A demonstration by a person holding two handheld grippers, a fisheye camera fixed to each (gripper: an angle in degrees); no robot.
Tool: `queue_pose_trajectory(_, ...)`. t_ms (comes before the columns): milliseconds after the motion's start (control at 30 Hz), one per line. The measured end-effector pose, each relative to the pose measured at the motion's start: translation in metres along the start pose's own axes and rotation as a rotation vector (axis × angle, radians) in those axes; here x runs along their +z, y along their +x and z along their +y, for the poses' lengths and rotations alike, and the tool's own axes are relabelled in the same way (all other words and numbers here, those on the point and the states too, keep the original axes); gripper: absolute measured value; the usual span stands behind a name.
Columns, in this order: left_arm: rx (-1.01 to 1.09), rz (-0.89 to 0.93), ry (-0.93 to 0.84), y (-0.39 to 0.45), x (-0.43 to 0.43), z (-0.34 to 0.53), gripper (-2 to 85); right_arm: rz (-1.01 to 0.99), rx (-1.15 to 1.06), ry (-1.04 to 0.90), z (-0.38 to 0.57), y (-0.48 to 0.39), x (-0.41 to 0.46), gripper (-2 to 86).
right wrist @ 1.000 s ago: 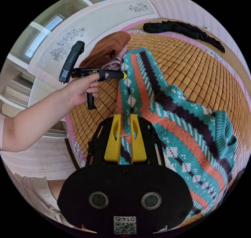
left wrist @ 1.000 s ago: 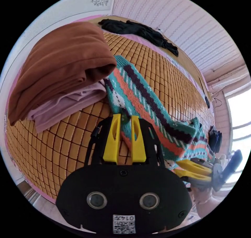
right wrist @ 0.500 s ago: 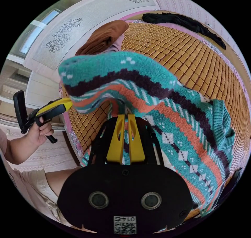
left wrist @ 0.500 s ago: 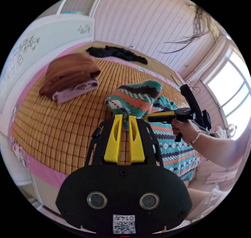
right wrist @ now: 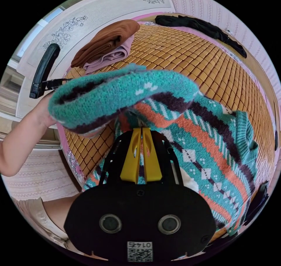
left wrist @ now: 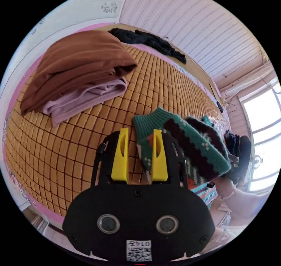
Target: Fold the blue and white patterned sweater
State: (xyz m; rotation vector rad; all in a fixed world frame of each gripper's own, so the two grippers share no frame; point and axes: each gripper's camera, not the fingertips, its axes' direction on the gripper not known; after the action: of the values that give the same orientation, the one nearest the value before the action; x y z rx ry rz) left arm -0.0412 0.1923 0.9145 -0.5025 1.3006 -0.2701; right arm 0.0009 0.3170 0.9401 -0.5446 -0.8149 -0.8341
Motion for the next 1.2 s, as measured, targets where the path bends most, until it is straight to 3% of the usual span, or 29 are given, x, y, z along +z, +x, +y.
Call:
queue_pose_trajectory(100,0.023,0.005,-0.154,0.006,0.024,0.000,8.8,0.009,-0.005,0.009,-0.001,-0.003,0.003,-0.2)
queue_pose_trajectory(167,0.104,-0.035,-0.145,0.011,0.016,0.004,6.0,0.004,-0.006,0.008,-0.002,-0.002,0.006,-0.3)
queue_pose_trajectory(233,0.049,0.010,-0.136,-0.001,0.003,0.007,3.9,-0.015,0.003,0.003,-0.004,0.000,0.007,-0.3)
queue_pose_trajectory(333,-0.059,0.051,0.054,-0.028,-0.055,0.020,3.1,-0.069,0.039,-0.019,-0.009,0.008,0.007,-0.3)
queue_pose_trajectory(400,-0.068,-0.033,0.301,-0.044,-0.128,0.043,3.6,-0.121,0.065,-0.018,-0.011,0.013,0.001,-0.3)
queue_pose_trajectory(467,-0.116,-0.152,0.434,-0.061,-0.171,0.063,4.4,-0.150,0.063,0.029,-0.013,0.012,-0.008,-0.3)
queue_pose_trajectory(567,-0.222,-0.241,0.507,-0.103,-0.208,0.083,5.0,-0.163,0.040,0.111,-0.020,0.008,-0.022,-0.4)
queue_pose_trajectory(733,-0.300,-0.277,0.460,-0.146,-0.221,0.089,5.0,-0.194,0.014,0.082,-0.032,0.001,-0.014,-0.4)
queue_pose_trajectory(867,-0.391,-0.203,0.359,-0.160,-0.201,0.105,6.7,-0.206,-0.024,-0.143,-0.035,-0.016,0.035,-0.6)
queue_pose_trajectory(1100,-0.608,-0.039,0.224,-0.183,-0.142,0.121,9.5,-0.133,-0.075,-0.113,-0.021,-0.021,0.039,-0.9)
queue_pose_trajectory(1200,-0.569,-0.097,0.180,-0.179,-0.128,0.120,7.8,-0.082,-0.101,-0.126,-0.018,-0.027,0.038,-0.9)
